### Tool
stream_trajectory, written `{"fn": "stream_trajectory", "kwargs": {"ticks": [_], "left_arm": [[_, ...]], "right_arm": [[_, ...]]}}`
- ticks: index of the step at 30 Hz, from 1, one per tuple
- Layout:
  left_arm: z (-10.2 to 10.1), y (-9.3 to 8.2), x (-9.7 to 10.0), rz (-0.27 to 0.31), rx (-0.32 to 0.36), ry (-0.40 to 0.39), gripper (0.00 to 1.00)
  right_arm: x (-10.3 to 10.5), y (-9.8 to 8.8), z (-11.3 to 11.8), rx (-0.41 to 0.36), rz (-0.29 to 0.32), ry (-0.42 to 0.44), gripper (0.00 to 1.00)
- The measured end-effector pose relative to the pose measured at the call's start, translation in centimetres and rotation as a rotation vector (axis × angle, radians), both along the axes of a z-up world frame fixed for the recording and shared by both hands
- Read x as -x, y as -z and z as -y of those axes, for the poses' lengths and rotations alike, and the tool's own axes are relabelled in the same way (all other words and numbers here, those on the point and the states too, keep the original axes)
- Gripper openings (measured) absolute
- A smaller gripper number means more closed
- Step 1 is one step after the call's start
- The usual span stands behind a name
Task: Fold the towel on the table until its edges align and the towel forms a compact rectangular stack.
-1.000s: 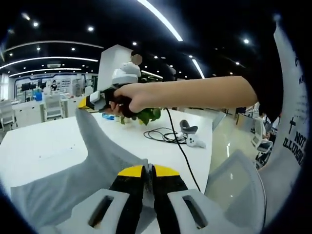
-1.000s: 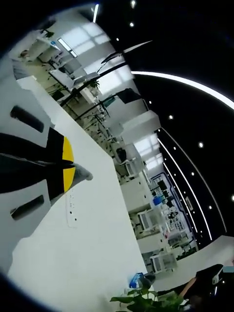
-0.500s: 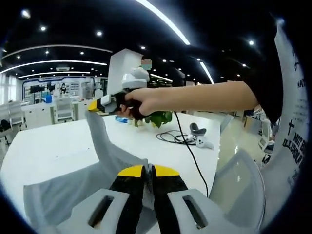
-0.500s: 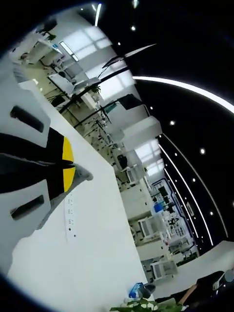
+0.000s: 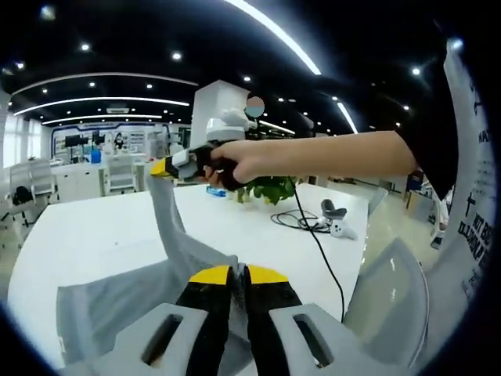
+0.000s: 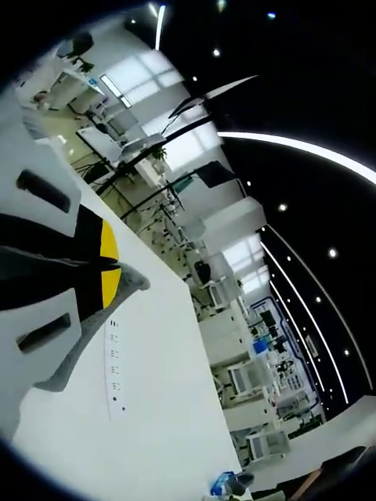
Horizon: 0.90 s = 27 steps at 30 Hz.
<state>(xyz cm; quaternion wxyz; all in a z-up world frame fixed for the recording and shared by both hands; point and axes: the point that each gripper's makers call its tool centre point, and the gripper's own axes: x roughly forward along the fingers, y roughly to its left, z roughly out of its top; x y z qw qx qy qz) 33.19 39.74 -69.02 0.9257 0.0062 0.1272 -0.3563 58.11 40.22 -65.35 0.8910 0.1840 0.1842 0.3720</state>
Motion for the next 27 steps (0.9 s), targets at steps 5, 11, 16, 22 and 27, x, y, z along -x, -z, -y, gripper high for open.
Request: {"fn": "stream_trajectory", "kwargs": {"ticks": [5,11,16,22,27], "left_arm": [[-1.7,0.2,0.2,-0.003,-0.004,-0.031,0.06],[-3.8,0.3,0.6,-0.006,-0.004,-0.077,0.06],[-5.6,0.6,1.0,-0.011,-0.01,-0.115,0.06],[-7.6,1.2,1.4,-0.022,-0.008,-0.157,0.06],[-8.9,1.7,1.6,-0.033,-0.005,-0.184,0.06]], "right_arm": [[0.2,0.0,-2.4,-0.007,-0.003,-0.029,0.0],[0.7,0.0,-5.0,-0.027,-0.005,-0.058,0.0],[1.1,0.3,-6.7,-0.031,-0.011,-0.079,0.0],[1.7,0.7,-8.4,-0.032,-0.02,-0.099,0.0],[1.9,0.9,-9.4,-0.029,-0.023,-0.109,0.0]]}}
